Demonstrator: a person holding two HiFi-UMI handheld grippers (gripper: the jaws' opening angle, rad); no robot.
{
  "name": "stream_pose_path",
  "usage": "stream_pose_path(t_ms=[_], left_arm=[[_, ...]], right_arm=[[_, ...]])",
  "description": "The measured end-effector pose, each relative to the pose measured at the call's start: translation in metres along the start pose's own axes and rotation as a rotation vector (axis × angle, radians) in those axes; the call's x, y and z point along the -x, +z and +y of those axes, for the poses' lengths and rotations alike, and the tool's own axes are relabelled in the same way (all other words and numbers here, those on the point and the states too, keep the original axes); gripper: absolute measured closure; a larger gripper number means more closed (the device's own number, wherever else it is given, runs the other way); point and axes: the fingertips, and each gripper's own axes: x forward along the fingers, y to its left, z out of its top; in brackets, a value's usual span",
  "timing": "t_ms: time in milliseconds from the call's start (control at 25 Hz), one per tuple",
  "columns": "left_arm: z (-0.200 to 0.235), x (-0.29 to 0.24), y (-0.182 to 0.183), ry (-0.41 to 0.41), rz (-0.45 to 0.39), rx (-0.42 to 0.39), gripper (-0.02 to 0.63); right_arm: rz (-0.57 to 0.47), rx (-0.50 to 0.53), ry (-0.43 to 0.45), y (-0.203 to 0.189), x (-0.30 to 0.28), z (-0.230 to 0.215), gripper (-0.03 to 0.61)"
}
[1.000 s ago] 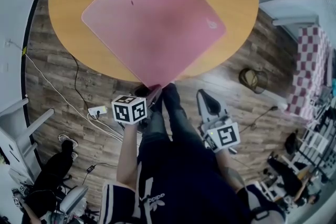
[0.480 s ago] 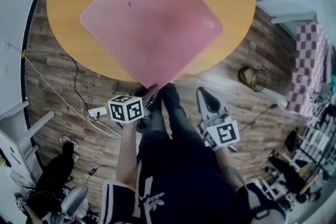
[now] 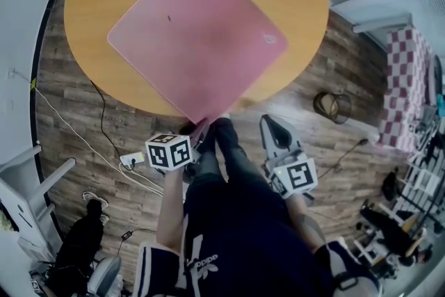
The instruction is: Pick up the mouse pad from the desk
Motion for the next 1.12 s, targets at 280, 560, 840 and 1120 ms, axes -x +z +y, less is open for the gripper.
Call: stream_pose_path(t_ms=[280, 560, 840, 1120], left_arm=[[-0.015, 0.010, 0.017, 0.001, -0.045, -0.060, 0.594], [-0.038, 0.017, 0.048, -0.040, -0.121, -0.098, 0.594], [-0.051, 0.026, 0.093, -0.041, -0.193, -0.159, 0.594], [-0.064, 0.034, 0.129, -0.020, -0.258, -0.221, 0.594]], right_arm=[[-0.027, 0.043, -0.042, 0.015, 0.002, -0.014, 0.577], [-0.101, 0.016, -0.057, 0.043, 0.003, -0.022, 0.577], [-0.171, 0.034, -0.081, 0.074, -0.001, -0.031, 0.577], [-0.236, 0.068, -0.104, 0.099, -0.003, -0.045, 0.577]])
